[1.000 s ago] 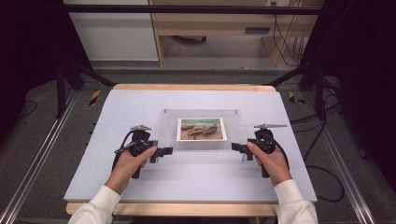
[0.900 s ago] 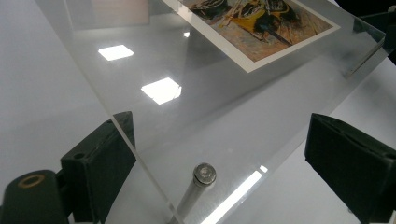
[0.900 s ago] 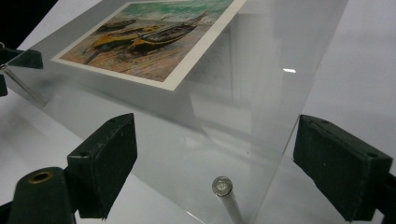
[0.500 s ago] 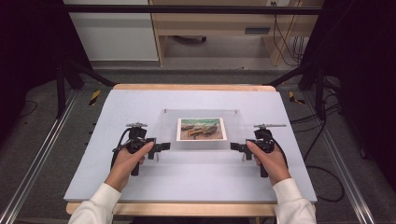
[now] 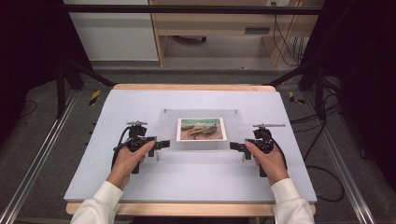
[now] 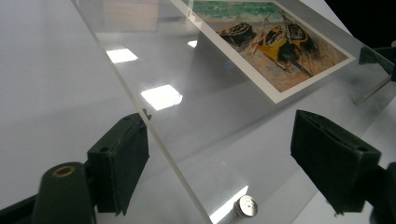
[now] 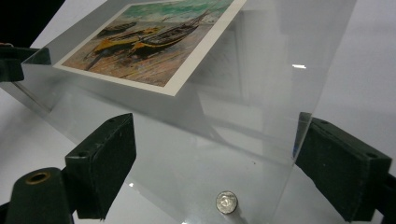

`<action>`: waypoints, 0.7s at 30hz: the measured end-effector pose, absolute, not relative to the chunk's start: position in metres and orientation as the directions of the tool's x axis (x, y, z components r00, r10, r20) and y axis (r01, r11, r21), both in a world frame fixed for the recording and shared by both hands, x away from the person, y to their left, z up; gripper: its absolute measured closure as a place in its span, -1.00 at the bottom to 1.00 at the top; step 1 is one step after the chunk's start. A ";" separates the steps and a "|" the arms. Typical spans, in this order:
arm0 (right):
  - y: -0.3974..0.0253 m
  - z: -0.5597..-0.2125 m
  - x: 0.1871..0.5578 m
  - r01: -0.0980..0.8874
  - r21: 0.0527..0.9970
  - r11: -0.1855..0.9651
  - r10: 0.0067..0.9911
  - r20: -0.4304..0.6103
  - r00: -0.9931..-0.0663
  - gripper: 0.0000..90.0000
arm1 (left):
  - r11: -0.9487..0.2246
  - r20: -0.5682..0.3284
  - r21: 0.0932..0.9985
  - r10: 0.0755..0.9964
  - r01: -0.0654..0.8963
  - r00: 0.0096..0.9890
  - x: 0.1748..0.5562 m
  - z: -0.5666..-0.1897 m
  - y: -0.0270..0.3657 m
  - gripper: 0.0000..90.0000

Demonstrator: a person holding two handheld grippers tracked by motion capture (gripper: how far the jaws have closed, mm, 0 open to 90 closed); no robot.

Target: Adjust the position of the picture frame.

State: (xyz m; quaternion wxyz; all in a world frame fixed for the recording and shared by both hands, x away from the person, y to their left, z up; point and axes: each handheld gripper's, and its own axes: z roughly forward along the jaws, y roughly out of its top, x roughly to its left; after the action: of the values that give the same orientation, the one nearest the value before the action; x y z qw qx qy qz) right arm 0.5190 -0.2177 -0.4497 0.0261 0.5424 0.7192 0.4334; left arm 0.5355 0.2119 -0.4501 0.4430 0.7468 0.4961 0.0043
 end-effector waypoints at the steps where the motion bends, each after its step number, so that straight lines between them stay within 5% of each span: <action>1: -0.218 -0.450 0.519 0.754 0.656 0.035 0.802 0.432 -0.413 -0.68 | -0.113 -0.433 0.665 0.747 0.738 0.505 0.536 -0.450 0.212 -0.55; 21: -0.216 -0.446 0.497 0.678 0.731 0.068 0.826 0.340 -0.449 -0.57 | -0.110 -0.382 0.715 0.766 0.690 0.518 0.516 -0.442 0.217 -0.22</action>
State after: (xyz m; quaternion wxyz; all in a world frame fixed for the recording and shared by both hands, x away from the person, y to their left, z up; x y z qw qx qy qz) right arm 0.4969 -0.2156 -0.4461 0.0831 0.5182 0.7259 0.4446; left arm 0.5164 0.2174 -0.4423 0.4534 0.7438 0.4894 0.0414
